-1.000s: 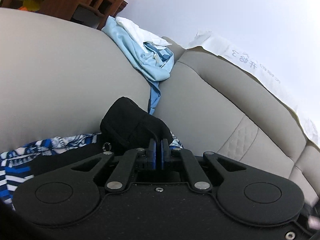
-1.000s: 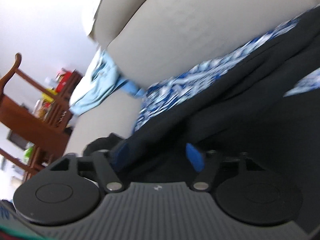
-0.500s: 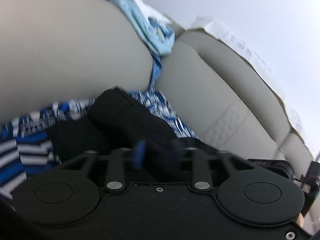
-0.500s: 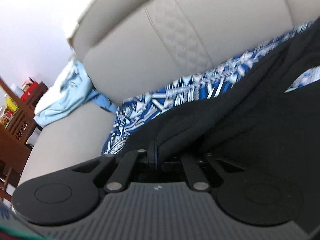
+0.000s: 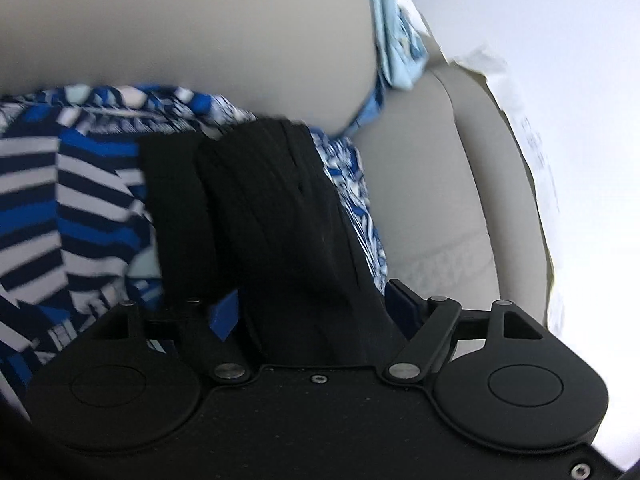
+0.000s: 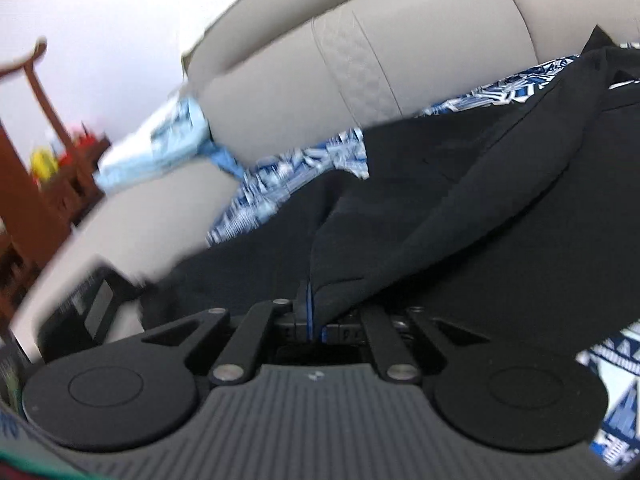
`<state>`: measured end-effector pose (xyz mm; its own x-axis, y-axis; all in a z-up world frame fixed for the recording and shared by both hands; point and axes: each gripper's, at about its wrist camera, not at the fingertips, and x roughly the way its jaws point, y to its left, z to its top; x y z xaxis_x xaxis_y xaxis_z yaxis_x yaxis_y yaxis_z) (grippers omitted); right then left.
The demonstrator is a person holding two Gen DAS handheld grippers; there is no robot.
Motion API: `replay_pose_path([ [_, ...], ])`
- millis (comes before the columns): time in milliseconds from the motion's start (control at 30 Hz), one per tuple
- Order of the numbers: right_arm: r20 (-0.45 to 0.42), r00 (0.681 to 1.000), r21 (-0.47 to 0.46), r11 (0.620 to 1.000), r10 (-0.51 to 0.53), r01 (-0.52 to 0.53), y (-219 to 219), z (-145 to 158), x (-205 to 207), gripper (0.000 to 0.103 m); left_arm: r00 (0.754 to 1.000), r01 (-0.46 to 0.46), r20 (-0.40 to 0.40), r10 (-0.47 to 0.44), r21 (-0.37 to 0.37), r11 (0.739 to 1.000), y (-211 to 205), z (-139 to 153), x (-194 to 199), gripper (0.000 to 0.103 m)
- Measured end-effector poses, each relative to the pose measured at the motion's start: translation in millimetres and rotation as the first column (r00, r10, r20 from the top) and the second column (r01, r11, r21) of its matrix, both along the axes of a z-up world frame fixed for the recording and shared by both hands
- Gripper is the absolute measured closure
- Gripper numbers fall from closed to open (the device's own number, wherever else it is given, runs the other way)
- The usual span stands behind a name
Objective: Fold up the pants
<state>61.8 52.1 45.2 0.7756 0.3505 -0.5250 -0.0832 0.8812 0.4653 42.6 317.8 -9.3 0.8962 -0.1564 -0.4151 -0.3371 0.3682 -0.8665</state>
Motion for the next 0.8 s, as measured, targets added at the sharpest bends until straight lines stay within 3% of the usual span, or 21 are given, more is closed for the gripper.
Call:
replay_pose_path([
  [67,-0.017,1.000,-0.015,1.000,-0.001,0.001,-10.0,-4.2,-3.4,0.070,0.998,-0.018,-0.051,0.022,0.082,0.996,0.2,0.1,2.2,0.060],
  [100,-0.018,1.000,-0.013,1.000,0.014,-0.014,-19.0,-3.9,-4.4,0.051,0.995,-0.020,-0.095,0.035,0.154,0.988,-2.4,0.5,4.7,0.079],
  [133,-0.011,1.000,-0.012,1.000,0.022,-0.022,-28.3,-1.9,-5.7,0.048,0.991,-0.020,-0.126,0.048,0.214,0.977,-6.7,0.9,7.5,0.088],
  [167,0.002,1.000,-0.018,1.000,0.015,-0.015,-38.7,1.2,-7.9,0.042,0.990,-0.017,-0.133,0.052,0.253,0.967,-9.4,0.4,8.4,0.088],
  [267,0.053,0.997,-0.115,0.992,-0.052,0.058,-76.4,19.7,-8.7,0.041,0.989,-0.010,-0.136,0.056,0.318,0.948,-16.8,1.7,10.6,0.087],
  [333,0.076,0.986,-0.213,0.964,-0.145,0.159,-109.1,35.5,8.1,0.038,0.988,-0.007,-0.141,0.059,0.341,0.940,-20.5,2.4,14.5,0.087],
  [467,0.081,0.914,-0.370,0.840,-0.397,0.398,-189.2,65.0,90.3,0.033,0.988,-0.019,-0.139,0.068,0.322,0.946,-19.2,4.7,14.9,0.087],
  [533,0.080,0.886,-0.434,0.785,-0.456,0.443,-224.9,72.5,146.6,0.027,0.988,-0.025,-0.138,0.071,0.313,0.949,-17.0,4.2,8.2,0.087],
  [600,0.062,0.850,-0.526,0.707,-0.523,0.473,-250.3,71.0,203.8,0.024,0.988,-0.033,-0.134,0.077,0.305,0.952,-15.9,2.2,8.3,0.087],
  [800,-0.159,0.809,-0.587,0.713,-0.566,0.383,-285.0,31.0,339.8,0.017,0.985,-0.033,-0.144,0.092,0.370,0.928,-23.6,4.5,14.1,0.087],
])
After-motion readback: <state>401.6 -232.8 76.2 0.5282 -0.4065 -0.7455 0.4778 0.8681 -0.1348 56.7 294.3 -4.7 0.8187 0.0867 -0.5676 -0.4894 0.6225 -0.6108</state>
